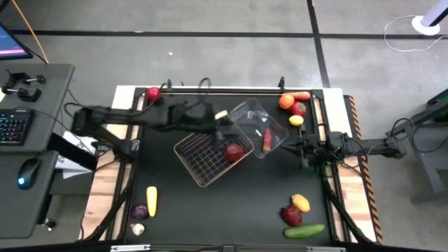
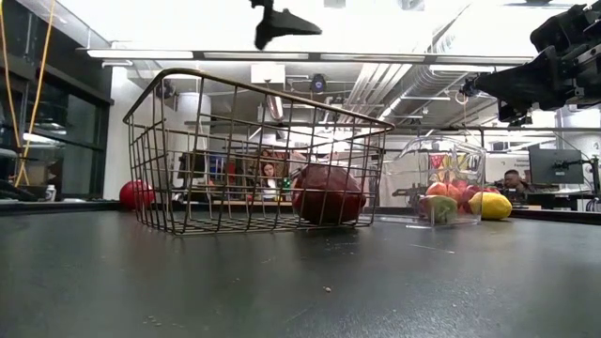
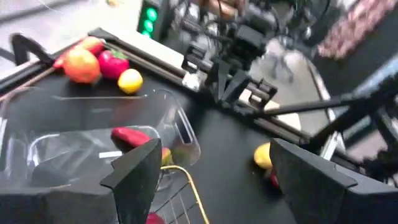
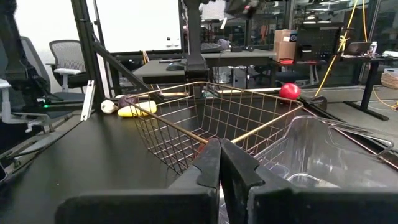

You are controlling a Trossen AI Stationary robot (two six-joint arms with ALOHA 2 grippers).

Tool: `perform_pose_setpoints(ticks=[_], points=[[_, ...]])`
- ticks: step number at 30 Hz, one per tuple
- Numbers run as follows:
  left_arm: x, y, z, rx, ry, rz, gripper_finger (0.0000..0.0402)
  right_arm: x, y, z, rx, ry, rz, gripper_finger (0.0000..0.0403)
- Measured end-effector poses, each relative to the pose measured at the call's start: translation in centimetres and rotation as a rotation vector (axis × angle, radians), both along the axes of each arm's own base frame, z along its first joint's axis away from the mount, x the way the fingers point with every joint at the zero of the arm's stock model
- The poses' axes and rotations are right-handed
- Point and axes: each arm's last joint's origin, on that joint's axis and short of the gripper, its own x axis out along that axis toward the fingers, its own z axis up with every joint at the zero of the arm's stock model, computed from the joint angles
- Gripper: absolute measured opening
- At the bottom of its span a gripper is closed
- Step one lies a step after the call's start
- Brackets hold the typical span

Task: Sort produce into baskets
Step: Put the corn into the gold wire basket

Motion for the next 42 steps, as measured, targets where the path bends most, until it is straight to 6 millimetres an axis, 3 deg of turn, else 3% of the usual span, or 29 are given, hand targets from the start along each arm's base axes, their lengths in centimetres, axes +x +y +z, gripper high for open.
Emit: perform_pose_setpoints(ticks=[10,18,25,28,34,38,42], points=[[-7.4,-3.2,-1.9,-0.126,-0.174,0.181,0.0286,0.0,0.0,0.0,0.000,0.001,0.000,0.0000],[-10.9,-4.7,0.2,-0.177,-0.275,0.109,0.0286,0.0,0.0,0.0,0.000,0.000,0.000,0.0000],[-13.3,-5.8,0.7,-0.205,-0.225,0.043,0.0286,0.0,0.0,0.0,0.000,0.000,-0.005,0.0000],[-14.0,-6.4,-0.6,-0.280,-0.090,0.044,0.0286,0.0,0.0,0.0,0.001,0.000,-0.006,0.0000],[-15.8,-8.0,-4.7,-0.567,0.400,0.106,0.0286,0.0,0.0,0.0,0.123,-0.004,-0.006,0.0000],[-17.2,-9.8,-6.5,-0.670,0.697,0.121,0.0286,0.0,-0.1,0.1,0.356,-0.029,-0.029,0.0000],[-18.6,-11.7,-7.6,-0.691,0.875,0.159,0.0286,-0.1,-0.4,1.0,0.685,-0.168,-0.097,0.0000]])
